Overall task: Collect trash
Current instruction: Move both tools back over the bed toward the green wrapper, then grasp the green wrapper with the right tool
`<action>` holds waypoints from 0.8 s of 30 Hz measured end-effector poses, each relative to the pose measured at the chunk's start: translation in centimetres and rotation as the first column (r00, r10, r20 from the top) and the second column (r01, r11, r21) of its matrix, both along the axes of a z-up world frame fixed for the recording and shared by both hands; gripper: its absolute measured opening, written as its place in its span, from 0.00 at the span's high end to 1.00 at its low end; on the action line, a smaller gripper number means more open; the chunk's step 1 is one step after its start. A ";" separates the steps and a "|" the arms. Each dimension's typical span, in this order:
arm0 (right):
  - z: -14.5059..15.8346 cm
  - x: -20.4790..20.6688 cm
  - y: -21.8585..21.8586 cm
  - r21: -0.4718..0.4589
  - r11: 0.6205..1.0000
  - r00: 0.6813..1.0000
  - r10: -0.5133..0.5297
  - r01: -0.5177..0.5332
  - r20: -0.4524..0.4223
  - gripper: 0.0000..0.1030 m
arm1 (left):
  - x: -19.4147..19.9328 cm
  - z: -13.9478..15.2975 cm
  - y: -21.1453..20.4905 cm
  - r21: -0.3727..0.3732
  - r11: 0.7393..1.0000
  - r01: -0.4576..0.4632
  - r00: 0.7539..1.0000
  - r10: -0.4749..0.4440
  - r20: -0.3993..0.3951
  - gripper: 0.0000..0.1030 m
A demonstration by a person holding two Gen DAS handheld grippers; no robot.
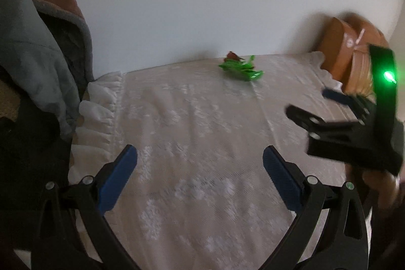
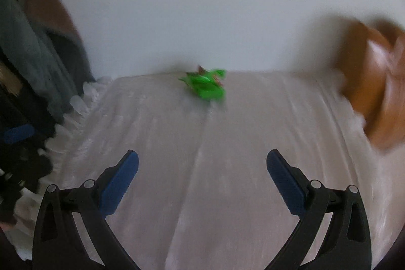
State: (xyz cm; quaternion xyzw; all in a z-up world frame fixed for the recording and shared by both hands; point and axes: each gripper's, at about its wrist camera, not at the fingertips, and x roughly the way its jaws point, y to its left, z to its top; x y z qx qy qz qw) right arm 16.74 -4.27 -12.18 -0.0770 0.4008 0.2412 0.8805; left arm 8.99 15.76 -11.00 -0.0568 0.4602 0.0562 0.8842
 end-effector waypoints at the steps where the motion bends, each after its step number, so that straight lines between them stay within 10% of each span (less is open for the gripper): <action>1: -0.2 1.4 1.5 -0.034 0.999 0.999 0.042 -0.041 0.026 0.03 | 0.5 -0.4 0.4 -0.005 1.000 -0.006 1.000 0.006 -0.004 0.08; 6: -1.8 6.3 6.3 -0.182 0.968 0.979 0.188 -0.172 0.076 0.15 | 2.8 -1.9 2.0 -0.035 0.999 -0.041 0.999 0.040 -0.023 0.08; 14: -5.8 11.3 11.1 -0.485 0.819 0.913 0.397 -0.307 0.092 0.26 | 4.8 -4.5 3.6 -0.071 0.992 -0.100 0.994 0.097 -0.052 0.08; 24: -5.6 15.0 9.3 -0.347 0.882 0.942 0.335 -0.319 -0.015 0.56 | 6.5 -5.9 4.7 -0.080 0.988 -0.133 0.989 0.128 -0.068 0.08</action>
